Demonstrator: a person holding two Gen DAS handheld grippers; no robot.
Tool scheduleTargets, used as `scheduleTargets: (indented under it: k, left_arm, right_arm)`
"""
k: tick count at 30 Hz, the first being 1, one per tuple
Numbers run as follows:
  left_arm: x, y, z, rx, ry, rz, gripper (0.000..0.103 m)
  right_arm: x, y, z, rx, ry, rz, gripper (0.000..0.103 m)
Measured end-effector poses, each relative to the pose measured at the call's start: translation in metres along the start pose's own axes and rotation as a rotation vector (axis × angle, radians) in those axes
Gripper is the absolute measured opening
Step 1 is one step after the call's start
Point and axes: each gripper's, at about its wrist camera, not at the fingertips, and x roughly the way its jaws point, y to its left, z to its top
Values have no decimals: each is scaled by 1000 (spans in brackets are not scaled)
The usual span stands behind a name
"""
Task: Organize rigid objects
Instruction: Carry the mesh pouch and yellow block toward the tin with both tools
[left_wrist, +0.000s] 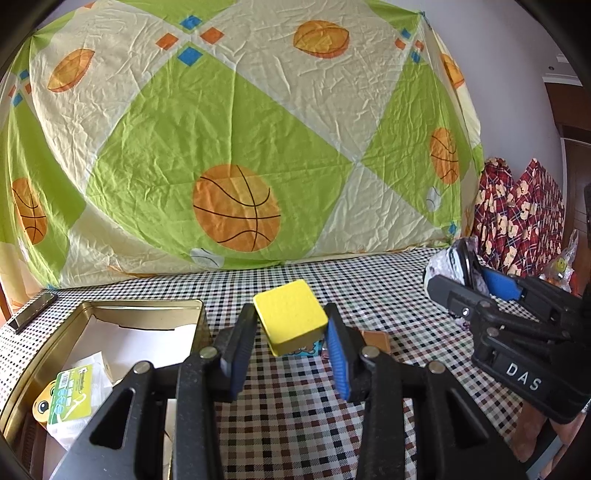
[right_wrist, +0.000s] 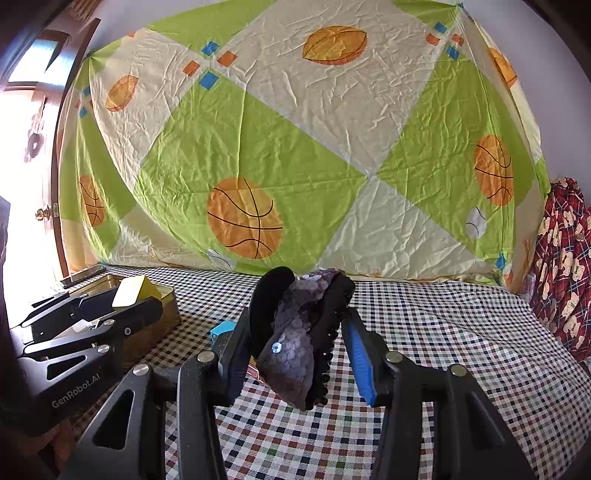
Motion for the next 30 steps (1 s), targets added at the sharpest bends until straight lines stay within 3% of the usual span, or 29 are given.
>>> scheduleTargets:
  k: [30]
  left_arm:
    - [-43, 6, -11, -16, -39, -26, 36]
  right_arm:
    - [-20, 29, -7, -25, 5, 88, 50]
